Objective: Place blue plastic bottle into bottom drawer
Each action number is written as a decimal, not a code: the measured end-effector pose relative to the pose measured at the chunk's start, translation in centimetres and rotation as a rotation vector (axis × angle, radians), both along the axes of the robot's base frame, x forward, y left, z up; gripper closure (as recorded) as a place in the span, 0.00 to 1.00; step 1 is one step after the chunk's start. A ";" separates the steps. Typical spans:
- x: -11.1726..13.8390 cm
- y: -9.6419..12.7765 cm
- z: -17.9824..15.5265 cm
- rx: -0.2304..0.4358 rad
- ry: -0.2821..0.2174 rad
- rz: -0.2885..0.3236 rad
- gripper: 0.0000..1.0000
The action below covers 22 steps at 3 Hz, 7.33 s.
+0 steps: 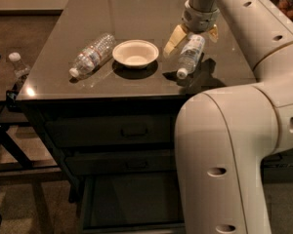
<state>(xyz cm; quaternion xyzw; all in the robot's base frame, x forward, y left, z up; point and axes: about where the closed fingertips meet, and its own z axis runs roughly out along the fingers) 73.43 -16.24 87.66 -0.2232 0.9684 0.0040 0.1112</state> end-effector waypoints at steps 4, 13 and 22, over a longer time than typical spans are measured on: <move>1.8 -0.4 -2.6 -0.032 0.014 -0.007 0.00; -0.7 -3.1 2.1 -0.001 -0.060 -0.037 1.00; -18.5 -3.6 -1.1 0.081 0.065 -0.022 1.00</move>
Offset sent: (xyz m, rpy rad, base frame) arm 0.0040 -0.0046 -0.0142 -0.0585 0.0847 -0.0109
